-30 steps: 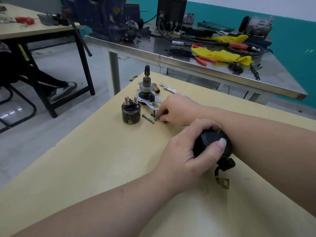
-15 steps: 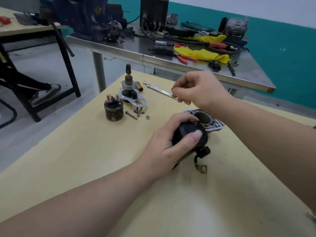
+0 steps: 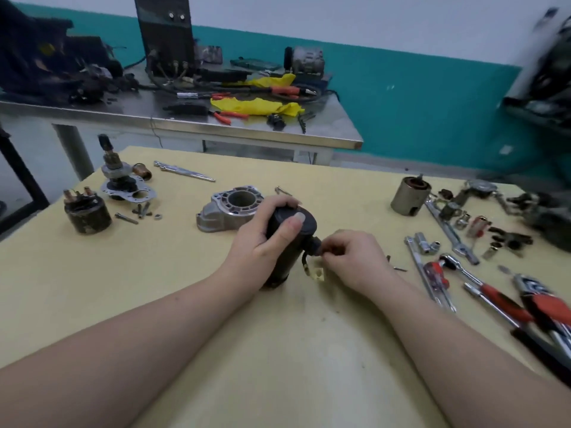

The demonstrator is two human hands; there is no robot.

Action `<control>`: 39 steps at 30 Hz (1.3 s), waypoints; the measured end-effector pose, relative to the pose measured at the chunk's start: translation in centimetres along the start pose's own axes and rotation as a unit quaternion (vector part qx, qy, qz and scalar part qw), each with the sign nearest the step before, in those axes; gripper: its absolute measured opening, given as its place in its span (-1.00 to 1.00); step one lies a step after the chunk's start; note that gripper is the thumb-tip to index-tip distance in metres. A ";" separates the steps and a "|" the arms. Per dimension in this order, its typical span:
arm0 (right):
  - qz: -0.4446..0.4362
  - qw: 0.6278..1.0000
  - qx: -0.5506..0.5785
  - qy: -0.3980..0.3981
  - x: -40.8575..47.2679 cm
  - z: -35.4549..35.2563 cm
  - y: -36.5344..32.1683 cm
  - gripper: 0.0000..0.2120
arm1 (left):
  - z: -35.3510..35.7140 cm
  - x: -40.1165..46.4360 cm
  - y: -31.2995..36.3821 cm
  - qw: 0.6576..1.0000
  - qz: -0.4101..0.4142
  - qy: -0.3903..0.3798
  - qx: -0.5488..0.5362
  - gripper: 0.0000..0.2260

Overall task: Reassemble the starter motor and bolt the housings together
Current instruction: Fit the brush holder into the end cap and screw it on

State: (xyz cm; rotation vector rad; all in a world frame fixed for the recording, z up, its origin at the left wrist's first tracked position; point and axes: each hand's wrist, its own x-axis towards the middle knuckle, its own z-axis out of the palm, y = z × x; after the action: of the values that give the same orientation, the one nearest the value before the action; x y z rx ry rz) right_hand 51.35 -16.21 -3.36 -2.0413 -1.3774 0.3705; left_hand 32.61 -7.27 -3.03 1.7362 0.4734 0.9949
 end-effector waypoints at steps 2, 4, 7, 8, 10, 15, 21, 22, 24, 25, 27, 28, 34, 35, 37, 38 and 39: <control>-0.015 0.999 -0.048 -0.015 0.4 0.2 0.2 -0.69 | 0.5 0.4 -0.1 1.000 0.006 0.002 0.005 -0.64; -0.037 0.995 -0.086 -0.031 0.7 0.1 0.2 -0.76 | 0.4 0.5 -0.4 1.000 0.010 -0.003 0.007 -0.66; -0.047 0.990 -0.121 -0.058 0.8 -0.4 0.7 -0.72 | -0.3 0.3 -0.7 1.000 0.013 -0.026 0.003 -0.72; -0.054 0.988 -0.128 -0.064 0.8 -0.5 0.7 -0.71 | -0.5 0.2 -0.8 0.999 0.015 -0.034 0.001 -0.73; -0.071 0.985 -0.141 -0.076 0.7 -0.7 0.9 -0.71 | -0.7 -0.1 -0.7 0.999 0.022 -0.038 0.002 -0.76; -0.088 0.956 -0.257 -0.111 0.6 -1.4 0.8 -0.72 | -0.9 -0.3 -0.4 0.999 0.021 -0.042 -0.009 -0.77; -0.059 0.971 -0.219 -0.072 0.1 -1.8 0.5 -0.76 | -0.8 -0.4 -0.2 0.999 0.017 -0.040 -0.012 -0.76; -0.033 0.987 -0.155 -0.033 0.0 -2.0 0.6 -0.86 | -0.9 -0.4 -0.2 0.999 0.015 -0.043 -0.013 -0.75; 0.014 0.999 0.017 0.034 -0.4 -2.5 0.9 -0.89 | -1.2 -0.4 -0.2 0.998 0.012 -0.055 -0.011 -0.72; 0.026 0.993 0.101 0.054 -0.6 -2.7 0.8 -0.86 | -1.3 -0.4 -0.2 0.998 0.012 -0.063 -0.008 -0.70; 0.019 0.974 0.215 0.070 -1.3 -3.0 0.0 -0.90 | -1.4 -0.5 -0.2 0.997 0.011 -0.075 0.006 -0.62; 0.006 0.965 0.250 0.073 -1.6 -3.0 -0.6 -0.93 | -1.4 -0.5 -0.2 0.997 0.014 -0.076 0.017 -0.56; -0.124 0.959 0.232 0.102 -2.8 -3.4 -4.7 -0.83 | -1.3 -0.5 -0.3 0.996 0.033 -0.063 0.046 -0.43; -0.134 0.966 0.196 0.103 -2.7 -3.6 -5.2 -0.82 | -1.3 -0.5 -0.4 0.997 0.028 -0.063 0.043 -0.39; -0.143 0.978 0.118 0.095 -2.1 -3.9 -6.1 -0.88 | -1.3 -0.5 -0.5 0.997 0.013 -0.064 0.035 -0.33; -0.149 0.982 0.078 0.086 -1.7 -4.2 -6.5 -0.92 | -1.4 -0.5 -0.5 0.997 0.007 -0.065 0.034 -0.33; -0.157 0.984 0.038 0.075 -1.2 -4.4 -6.9 -0.94 | -1.4 -0.5 -0.4 0.997 0.004 -0.064 0.037 -0.36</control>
State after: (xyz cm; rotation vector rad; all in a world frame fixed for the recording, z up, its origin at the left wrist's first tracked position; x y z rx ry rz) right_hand 48.33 -17.12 4.31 -1.7166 -1.5338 0.1271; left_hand 31.24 -6.65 -3.44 1.8572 0.4263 0.8740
